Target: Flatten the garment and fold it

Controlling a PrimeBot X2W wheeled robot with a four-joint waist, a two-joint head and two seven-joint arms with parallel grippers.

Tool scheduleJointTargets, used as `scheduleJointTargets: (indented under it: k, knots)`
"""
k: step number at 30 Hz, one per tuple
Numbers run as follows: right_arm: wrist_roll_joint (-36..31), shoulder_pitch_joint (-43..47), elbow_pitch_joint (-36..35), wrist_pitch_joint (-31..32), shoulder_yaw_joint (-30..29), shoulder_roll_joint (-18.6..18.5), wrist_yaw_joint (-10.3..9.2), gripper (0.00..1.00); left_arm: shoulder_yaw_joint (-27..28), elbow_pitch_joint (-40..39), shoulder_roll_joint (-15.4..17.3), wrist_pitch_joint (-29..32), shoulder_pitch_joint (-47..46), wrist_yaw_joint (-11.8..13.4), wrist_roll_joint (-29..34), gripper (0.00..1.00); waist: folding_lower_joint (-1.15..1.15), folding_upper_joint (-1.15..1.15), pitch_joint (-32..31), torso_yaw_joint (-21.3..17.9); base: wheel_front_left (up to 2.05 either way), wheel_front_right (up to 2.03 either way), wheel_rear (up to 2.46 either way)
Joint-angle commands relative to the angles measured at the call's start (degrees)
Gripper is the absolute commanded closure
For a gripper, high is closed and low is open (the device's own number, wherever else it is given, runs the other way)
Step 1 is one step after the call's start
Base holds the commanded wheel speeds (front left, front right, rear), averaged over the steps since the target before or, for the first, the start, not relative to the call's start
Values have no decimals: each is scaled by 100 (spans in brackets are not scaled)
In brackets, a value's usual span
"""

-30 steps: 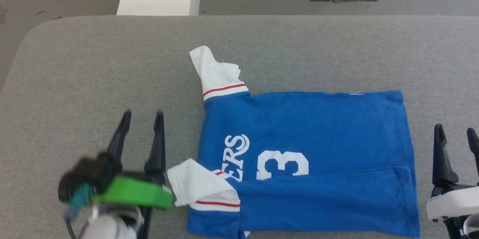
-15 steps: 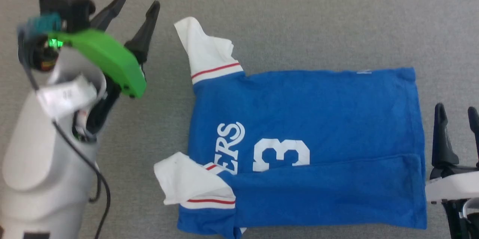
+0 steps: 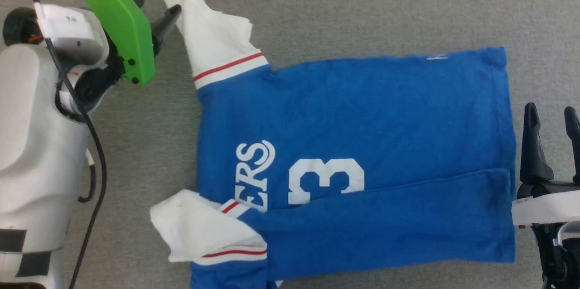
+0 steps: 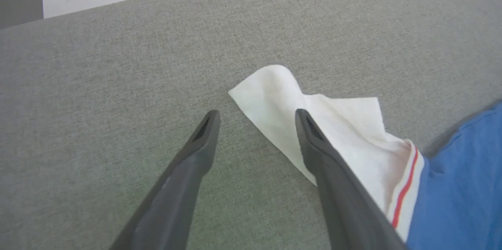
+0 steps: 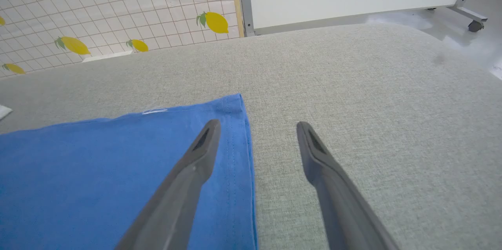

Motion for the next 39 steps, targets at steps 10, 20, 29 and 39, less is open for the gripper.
scheduleJointTargets:
  k: [10,20,29,39]
  knots:
    - [107,-205,112,-129,-39,-4,-8,0,-10,272,118,-147,-236,-1,17,0,-1,0,383,-267,0,0,0]
    - [48,-308,82,-86,-80,-4,-8,0,-254,535,181,-415,-137,-20,62,100,-1,0,459,-221,0,0,0]
    - [-177,-844,-471,662,181,-135,-8,0,-350,584,151,-905,68,-34,-191,100,-1,0,191,-119,0,0,0]
    - [279,-1803,7,3704,143,-750,-8,0,-541,514,128,-1052,49,-38,-362,100,-1,0,186,63,0,0,0]
